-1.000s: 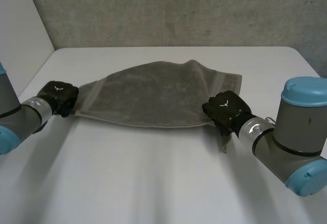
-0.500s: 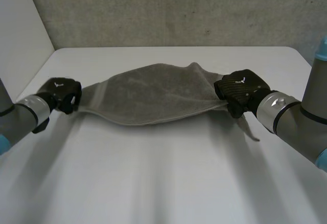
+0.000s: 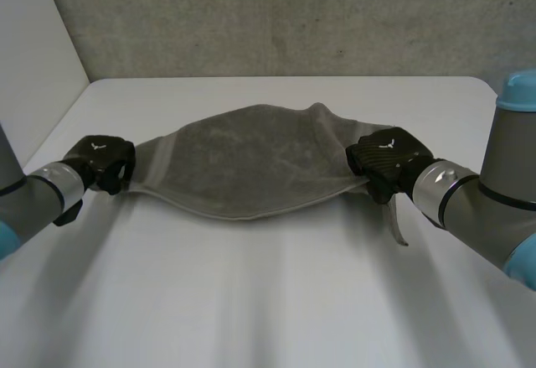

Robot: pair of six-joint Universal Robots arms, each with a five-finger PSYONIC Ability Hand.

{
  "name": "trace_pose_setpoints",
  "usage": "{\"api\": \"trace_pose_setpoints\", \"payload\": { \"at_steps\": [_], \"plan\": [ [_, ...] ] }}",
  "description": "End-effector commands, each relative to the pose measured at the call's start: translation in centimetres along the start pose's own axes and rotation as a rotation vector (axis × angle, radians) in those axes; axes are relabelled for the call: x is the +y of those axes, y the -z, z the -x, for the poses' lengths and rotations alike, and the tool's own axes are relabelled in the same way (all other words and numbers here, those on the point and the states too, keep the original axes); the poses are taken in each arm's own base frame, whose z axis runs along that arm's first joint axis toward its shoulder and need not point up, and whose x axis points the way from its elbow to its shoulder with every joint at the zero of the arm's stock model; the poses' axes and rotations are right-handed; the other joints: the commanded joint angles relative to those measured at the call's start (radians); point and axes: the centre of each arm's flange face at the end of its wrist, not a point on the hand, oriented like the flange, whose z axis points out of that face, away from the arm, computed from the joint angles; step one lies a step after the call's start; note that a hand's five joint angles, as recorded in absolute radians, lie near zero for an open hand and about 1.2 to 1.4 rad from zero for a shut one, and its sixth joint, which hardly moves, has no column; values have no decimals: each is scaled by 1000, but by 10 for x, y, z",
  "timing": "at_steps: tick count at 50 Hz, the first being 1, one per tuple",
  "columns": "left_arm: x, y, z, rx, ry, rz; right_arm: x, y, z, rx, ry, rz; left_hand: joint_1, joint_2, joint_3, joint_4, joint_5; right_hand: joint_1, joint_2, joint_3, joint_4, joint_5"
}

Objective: Fold the towel.

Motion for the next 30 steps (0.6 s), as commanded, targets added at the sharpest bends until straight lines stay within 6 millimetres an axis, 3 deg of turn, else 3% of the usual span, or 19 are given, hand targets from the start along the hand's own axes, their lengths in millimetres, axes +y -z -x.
{"api": "trace_pose_setpoints", "payload": {
  "at_steps": [1, 9, 15, 16, 17, 18, 23, 30],
  "plan": [
    [17, -32, 3, -1, 0, 1, 7, -3, 4, -13, -4, 22, 141, 57, 62, 36, 87, 65, 88, 67, 62, 58],
    [11, -48, 14, -73, -9, -25, 13, -5, 9, -26, -7, 38, 141, 57, 62, 36, 87, 65, 88, 67, 62, 58],
    [9, -48, 10, -66, -13, -26, 17, -7, 10, -28, -10, 50, 141, 57, 62, 36, 87, 65, 88, 67, 62, 58],
    [9, -46, 8, -60, -11, -20, 18, -7, 10, -30, -11, 52, -283, -367, -362, -388, -337, 65, 88, 67, 62, 58],
    [9, -46, 8, -60, -11, -20, 18, -7, 10, -30, -11, 52, -287, -371, -366, -392, -341, 65, 88, 67, 62, 58],
    [8, -43, 6, -55, -13, -19, 18, -7, 10, -30, -11, 52, -625, -708, -703, -729, -678, 65, 88, 67, 62, 58],
    [-4, -27, 7, -60, -20, -36, 18, -7, 10, -31, -11, 52, -751, -835, -830, -855, -805, 65, 88, 67, 62, 58],
    [-13, -8, 12, -78, -21, -44, 18, -7, 11, -29, -11, 56, -766, -850, -845, -871, -820, 65, 88, 67, 62, 58]
  ]
}}
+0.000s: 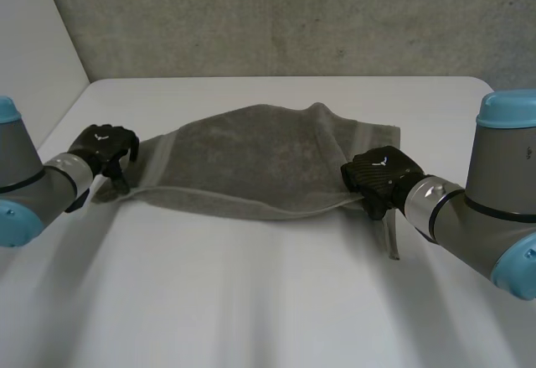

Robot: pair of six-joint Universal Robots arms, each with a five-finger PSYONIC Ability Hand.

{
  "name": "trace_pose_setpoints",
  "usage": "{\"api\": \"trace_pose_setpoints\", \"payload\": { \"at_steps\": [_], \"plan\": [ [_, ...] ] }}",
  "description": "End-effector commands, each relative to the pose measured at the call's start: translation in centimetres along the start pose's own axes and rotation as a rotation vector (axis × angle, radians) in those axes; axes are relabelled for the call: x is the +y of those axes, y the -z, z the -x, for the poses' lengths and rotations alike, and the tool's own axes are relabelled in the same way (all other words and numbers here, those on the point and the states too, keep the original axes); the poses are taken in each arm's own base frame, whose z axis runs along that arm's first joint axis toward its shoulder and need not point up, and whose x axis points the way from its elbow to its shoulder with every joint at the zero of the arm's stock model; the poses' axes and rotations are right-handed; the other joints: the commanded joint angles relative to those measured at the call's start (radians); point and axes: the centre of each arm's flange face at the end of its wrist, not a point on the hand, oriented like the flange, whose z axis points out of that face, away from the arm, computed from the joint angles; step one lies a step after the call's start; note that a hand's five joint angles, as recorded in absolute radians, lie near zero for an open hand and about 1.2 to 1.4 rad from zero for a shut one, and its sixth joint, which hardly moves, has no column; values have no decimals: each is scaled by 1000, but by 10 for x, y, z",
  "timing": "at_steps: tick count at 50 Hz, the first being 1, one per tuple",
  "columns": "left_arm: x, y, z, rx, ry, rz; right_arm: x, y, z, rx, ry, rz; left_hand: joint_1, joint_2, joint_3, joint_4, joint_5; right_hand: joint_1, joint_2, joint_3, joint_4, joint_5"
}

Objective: Fold the towel.

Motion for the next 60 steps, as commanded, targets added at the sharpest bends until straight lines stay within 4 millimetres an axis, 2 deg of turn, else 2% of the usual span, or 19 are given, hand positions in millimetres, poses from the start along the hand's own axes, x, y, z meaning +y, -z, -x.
{"api": "trace_pose_setpoints", "payload": {
  "at_steps": [1, 5, 9, 21, 39, 60],
  "plan": [
    [-11, 22, 7, -16, 0, -12, 0, 0, 0, 1, -1, 3, -25, -35, -50, -47, -11, 65, 88, 67, 62, 58],
    [-10, 31, 7, 8, 8, -11, 2, 0, 1, 1, -1, 6, -25, -35, -50, -47, -11, 65, 88, 67, 62, 58],
    [-6, 42, -1, 73, 18, -7, 2, 0, 1, 1, -1, 6, -25, -35, -50, -47, -11, 65, 88, 67, 62, 58],
    [18, 48, -16, 115, 39, 61, 4, -1, 1, -2, -2, 13, -28, -38, -53, -50, -14, 65, 88, 67, 62, 58],
    [37, 33, -20, 115, 27, 62, 8, -3, 3, -6, -3, 26, -13, -24, -38, -35, 1, 65, 88, 67, 62, 58],
    [40, 19, -20, 116, 20, 54, 11, -5, 3, -9, -5, 33, 66, 56, 41, 44, 80, 65, 88, 67, 62, 58]
  ]
}}
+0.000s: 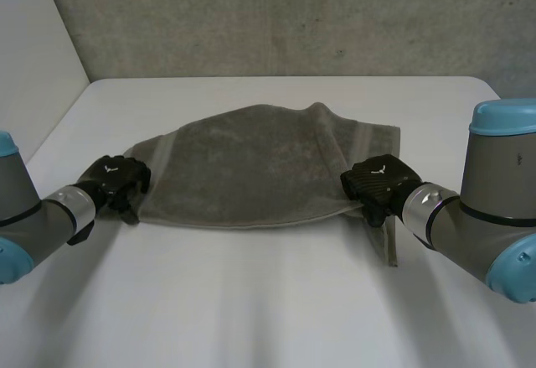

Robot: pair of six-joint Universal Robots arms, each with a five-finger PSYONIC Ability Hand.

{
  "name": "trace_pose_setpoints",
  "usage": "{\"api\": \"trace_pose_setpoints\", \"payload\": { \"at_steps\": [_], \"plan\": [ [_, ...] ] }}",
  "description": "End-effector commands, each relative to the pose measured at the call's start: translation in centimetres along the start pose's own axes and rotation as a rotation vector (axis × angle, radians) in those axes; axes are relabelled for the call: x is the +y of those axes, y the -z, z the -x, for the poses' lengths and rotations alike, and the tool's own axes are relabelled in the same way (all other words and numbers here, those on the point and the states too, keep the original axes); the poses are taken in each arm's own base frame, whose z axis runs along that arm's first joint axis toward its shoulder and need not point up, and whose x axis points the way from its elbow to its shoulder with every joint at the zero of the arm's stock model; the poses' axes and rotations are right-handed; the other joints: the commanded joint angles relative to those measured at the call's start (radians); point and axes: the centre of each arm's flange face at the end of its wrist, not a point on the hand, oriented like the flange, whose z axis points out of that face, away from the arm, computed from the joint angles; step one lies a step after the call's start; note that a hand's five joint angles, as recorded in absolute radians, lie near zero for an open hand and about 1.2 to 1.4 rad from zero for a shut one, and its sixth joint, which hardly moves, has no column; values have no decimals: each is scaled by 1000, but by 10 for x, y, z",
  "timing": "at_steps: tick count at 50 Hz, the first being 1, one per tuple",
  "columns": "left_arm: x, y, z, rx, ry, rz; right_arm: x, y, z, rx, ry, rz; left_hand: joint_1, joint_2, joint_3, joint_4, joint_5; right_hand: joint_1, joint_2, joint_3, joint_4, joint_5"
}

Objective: Fold the towel.

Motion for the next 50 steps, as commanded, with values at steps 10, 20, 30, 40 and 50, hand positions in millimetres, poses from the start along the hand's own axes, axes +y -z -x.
{"api": "trace_pose_setpoints", "payload": {
  "at_steps": [10, 20, 30, 40, 50],
  "plan": [
    [5, -6, -1, 6, 3, 8, 2, -2, 0, 3, 0, 2, 63, 73, 75, 81, 64, 65, 87, 67, 62, 58],
    [-11, -5, 2, -6, -8, -13, 0, -1, -2, 8, 1, -4, 835, 844, 847, 853, 836, 65, 87, 67, 62, 58],
    [-68, 23, 9, -54, -54, -147, -28, 14, -18, 64, 13, -81, 835, 844, 847, 853, 836, 65, 87, 67, 62, 58],
    [-152, 84, 14, -122, -60, -384, -103, 90, -44, 148, 35, -191, 835, 844, 847, 853, 836, 65, 87, 67, 62, 58],
    [-196, 126, 16, -135, 54, -549, -146, 132, -67, 208, 61, -241, 835, 844, 847, 853, 836, 65, 87, 67, 62, 58]
  ]
}}
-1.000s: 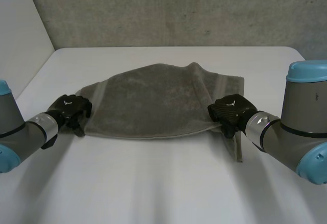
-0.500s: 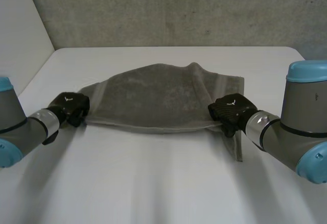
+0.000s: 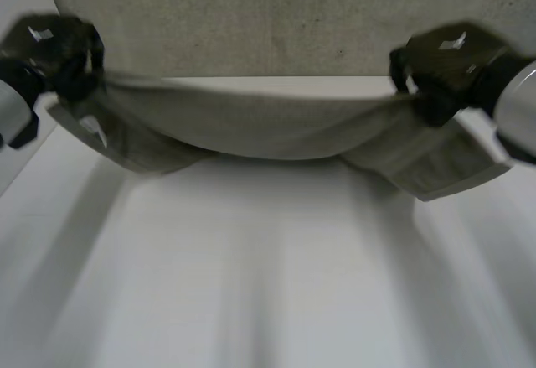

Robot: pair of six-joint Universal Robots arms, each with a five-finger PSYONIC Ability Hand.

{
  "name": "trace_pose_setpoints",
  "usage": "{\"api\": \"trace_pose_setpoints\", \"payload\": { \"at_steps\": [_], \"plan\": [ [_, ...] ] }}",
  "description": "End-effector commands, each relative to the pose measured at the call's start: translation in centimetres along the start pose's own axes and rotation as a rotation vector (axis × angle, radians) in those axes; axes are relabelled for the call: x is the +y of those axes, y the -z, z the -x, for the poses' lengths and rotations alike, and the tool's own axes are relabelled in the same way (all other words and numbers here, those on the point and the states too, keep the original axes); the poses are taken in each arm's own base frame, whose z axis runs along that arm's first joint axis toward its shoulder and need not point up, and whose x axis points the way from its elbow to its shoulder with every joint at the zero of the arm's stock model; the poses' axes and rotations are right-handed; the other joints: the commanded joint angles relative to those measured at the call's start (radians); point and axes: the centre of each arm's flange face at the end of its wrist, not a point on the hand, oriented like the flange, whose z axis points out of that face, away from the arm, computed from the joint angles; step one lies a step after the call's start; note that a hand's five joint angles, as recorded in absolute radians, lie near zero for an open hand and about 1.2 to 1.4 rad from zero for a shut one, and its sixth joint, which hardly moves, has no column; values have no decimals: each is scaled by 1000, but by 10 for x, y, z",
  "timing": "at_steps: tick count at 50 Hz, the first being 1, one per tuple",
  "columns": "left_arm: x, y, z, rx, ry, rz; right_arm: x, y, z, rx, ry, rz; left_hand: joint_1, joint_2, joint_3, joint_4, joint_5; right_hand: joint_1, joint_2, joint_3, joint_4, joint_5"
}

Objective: Fold the towel.

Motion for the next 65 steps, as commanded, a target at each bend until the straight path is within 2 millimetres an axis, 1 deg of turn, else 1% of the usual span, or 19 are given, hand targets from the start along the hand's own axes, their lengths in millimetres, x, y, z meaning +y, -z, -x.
{"api": "trace_pose_setpoints", "payload": {
  "at_steps": [1, 4, 9, 11, 16, 20, 22, 23, 25, 28, 30, 36, 42, 44, 47, 49, 52, 60, 65],
  "plan": [
    [-33, 12, 3, -21, 82, -89, -16, 3, -19, 24, 37, 38, 132, 69, 62, 40, 111, 65, 87, 67, 62, 58],
    [-22, 9, 2, -15, 100, -61, -6, -5, -17, 5, 64, 81, 132, 69, 62, 40, 111, 65, 87, 67, 62, 58],
    [28, -12, -1, 3, 139, 71, 36, -42, -2, -40, 170, 230, 132, 69, 62, 40, 111, 65, 87, 67, 62, 58],
    [55, -28, -1, -19, 135, 129, 42, -53, 4, -38, 179, 243, 132, 69, 62, 40, 111, 65, 87, 67, 62, 58],
    [76, -62, -2, -75, 78, 143, 38, -93, 19, 18, 225, 125, 132, 69, 62, 40, 111, 65, 87, 67, 62, 58],
    [59, -87, 2, -125, 35, 61, 15, -115, 6, 136, 243, -35, 132, 69, 62, 40, 111, 65, 87, 67, 62, 58],
    [16, -105, 13, -188, 9, -83, -24, -124, -16, 291, 253, -223, 132, 69, 62, 40, 111, 65, 87, 67, 62, 58],
    [16, -105, 13, -188, 9, -83, -24, -124, -16, 292, 253, -224, 132, 69, 62, 40, 111, 65, 87, 67, 62, 58],
    [-39, -110, 28, -259, 1, -253, -65, -117, -35, 424, 255, -391, 132, 69, 62, 40, 111, 65, 87, 67, 62, 58],
    [-68, -107, 32, -281, 24, -343, -93, -107, -45, 490, 247, -506, 132, 69, 62, 40, 111, 65, 87, 67, 62, 58],
    [-114, -95, 40, -317, 107, -489, -99, -103, -46, 496, 239, -536, 132, 69, 62, 40, 111, 65, 87, 67, 62, 58],
    [-126, -87, 44, -312, 191, -551, -91, -99, -36, 408, 216, -521, 132, 69, 62, 40, 111, 65, 87, 67, 62, 58],
    [-53, -91, 29, -285, 212, -328, -57, -100, -17, 263, 230, -431, 132, 69, 62, 40, 111, 65, 87, 67, 62, 58],
    [-8, -88, 19, -235, 217, -197, -26, -101, 1, 156, 233, -355, 132, 69, 62, 40, 111, 65, 87, 67, 62, 58],
    [16, -84, 16, -214, 219, -138, 7, -102, 11, 83, 222, -284, 132, 69, 62, 40, 111, 65, 87, 67, 62, 58],
    [59, -73, 9, -182, 205, -36, 25, -102, 14, 60, 215, -245, 132, 69, 62, 40, 111, 65, 87, 67, 62, 58],
    [91, -60, 0, -156, 157, 34, 57, -99, 26, 10, 197, -171, 132, 69, 62, 40, 111, 65, 87, 67, 62, 58],
    [144, -28, -22, -70, 16, 178, 128, -98, 57, -51, 174, -40, 132, 69, 62, 40, 111, 65, 87, 67, 62, 58],
    [151, -17, -32, -14, -10, 210, 144, -94, 56, -44, 161, 2, 132, 69, 62, 40, 111, 65, 87, 67, 62, 58]
  ]
}}
